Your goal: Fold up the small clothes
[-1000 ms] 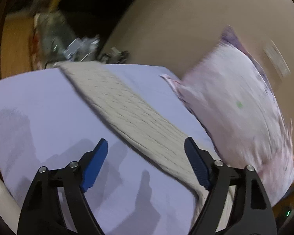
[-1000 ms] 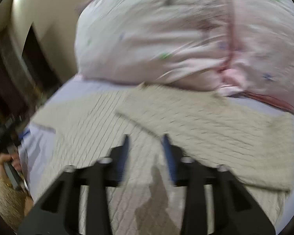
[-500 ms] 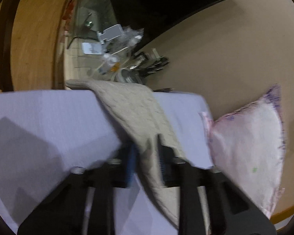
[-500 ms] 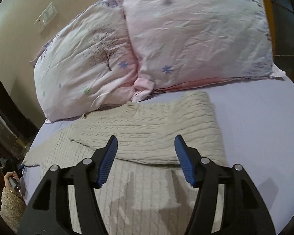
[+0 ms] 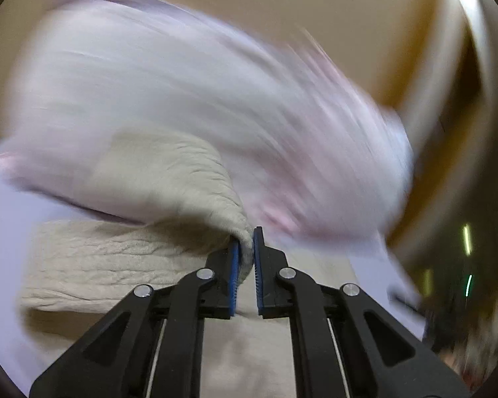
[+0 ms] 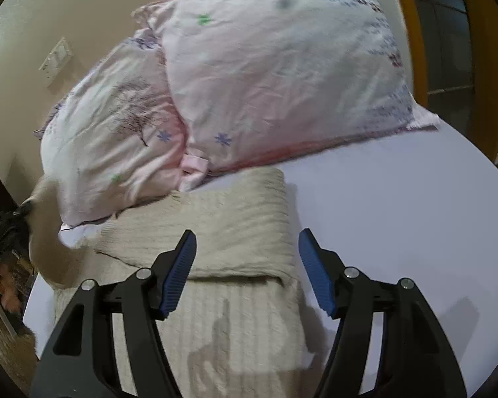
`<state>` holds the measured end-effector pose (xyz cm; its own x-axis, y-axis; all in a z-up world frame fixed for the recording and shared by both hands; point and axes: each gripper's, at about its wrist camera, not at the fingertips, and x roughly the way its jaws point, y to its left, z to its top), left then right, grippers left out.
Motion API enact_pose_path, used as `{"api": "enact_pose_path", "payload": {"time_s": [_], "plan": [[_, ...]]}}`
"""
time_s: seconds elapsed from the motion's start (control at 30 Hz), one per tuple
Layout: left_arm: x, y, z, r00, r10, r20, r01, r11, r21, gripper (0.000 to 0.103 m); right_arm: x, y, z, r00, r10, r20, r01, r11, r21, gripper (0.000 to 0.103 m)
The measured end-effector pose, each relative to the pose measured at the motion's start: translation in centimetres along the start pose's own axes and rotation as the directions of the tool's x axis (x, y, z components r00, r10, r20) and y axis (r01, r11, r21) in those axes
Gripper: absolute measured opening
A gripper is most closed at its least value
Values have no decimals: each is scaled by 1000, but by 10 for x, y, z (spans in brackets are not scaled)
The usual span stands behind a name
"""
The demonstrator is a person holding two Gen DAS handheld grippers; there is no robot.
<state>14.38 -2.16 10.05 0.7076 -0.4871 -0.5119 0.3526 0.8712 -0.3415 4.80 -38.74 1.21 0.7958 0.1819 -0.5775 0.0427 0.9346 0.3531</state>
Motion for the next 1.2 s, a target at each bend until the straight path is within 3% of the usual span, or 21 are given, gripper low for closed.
{"api": "enact_pose_path", "payload": {"time_s": [0.07, 0.13, 0.23, 0.33, 0.4, 0.47, 0.6, 0.67, 0.77, 0.8, 0.87, 1.0, 1.07, 1.13, 1.17, 1.2], "plan": [[62, -54, -32, 984, -9, -179, 36, 989, 146, 7, -1, -10, -5, 999, -13, -29, 13, 1000, 22, 64], [81, -72, -52, 968, -2, -252, 50, 981, 187, 7, -8, -18, -10, 999, -7, -33, 8, 999, 31, 64], [54, -66, -61, 973, 1, -233, 46, 979, 199, 7, -33, -35, -18, 1000, 4, -21, -3, 1000, 20, 66], [-6, -37, -63, 985, -2, -171, 30, 987, 156, 15, -59, -55, -36, 990, 133, -45, -131, 990, 43, 67], [-59, -6, -76, 989, -2, -145, 15, 996, 92, 53, -79, -67, -55, 962, 263, -72, -258, 964, 64, 67], [-105, 19, -94, 991, -1, -134, 6, 999, 38, 61, -97, -77, -77, 921, 376, -103, -369, 926, 78, 67], [-184, 65, -150, 992, -48, -117, 30, 988, -150, 66, -126, -88, -121, 829, 524, -195, -512, 852, 109, 67], [-208, 78, -176, 994, -42, -102, 21, 979, -202, 66, -130, -96, -137, 814, 530, -238, -507, 848, 156, 67], [-233, 108, -226, 995, -37, -95, 3, 941, -338, 66, -121, -114, -160, 804, 525, -279, -461, 847, 266, 66], [-238, 115, -238, 994, -63, -85, 27, 928, -372, 66, -112, -120, -168, 786, 549, -285, -461, 826, 324, 65], [-234, 121, -253, 993, -99, -71, 63, 914, -400, 66, -95, -123, -179, 736, 620, -271, -499, 768, 402, 59], [-196, 120, -280, 980, -156, -122, 91, 901, -424, 66, -69, -112, -191, 674, 685, -276, -544, 713, 441, 49], [-179, 115, -285, 973, -183, -138, 109, 898, -426, 66, -59, -104, -196, 644, 713, -278, -567, 688, 452, 39], [-168, 109, -288, 970, -210, -120, 142, 897, -419, 66, -54, -98, -200, 622, 736, -267, -592, 666, 454, 18], [-165, 108, -289, 970, -214, -113, 149, 896, -419, 65, -53, -94, -200, 613, 745, -261, -607, 657, 447, 14], [-167, 109, -292, 969, -220, -111, 154, 892, -424, 58, -54, -91, -199, 609, 751, -257, -618, 652, 440, 9]]}}
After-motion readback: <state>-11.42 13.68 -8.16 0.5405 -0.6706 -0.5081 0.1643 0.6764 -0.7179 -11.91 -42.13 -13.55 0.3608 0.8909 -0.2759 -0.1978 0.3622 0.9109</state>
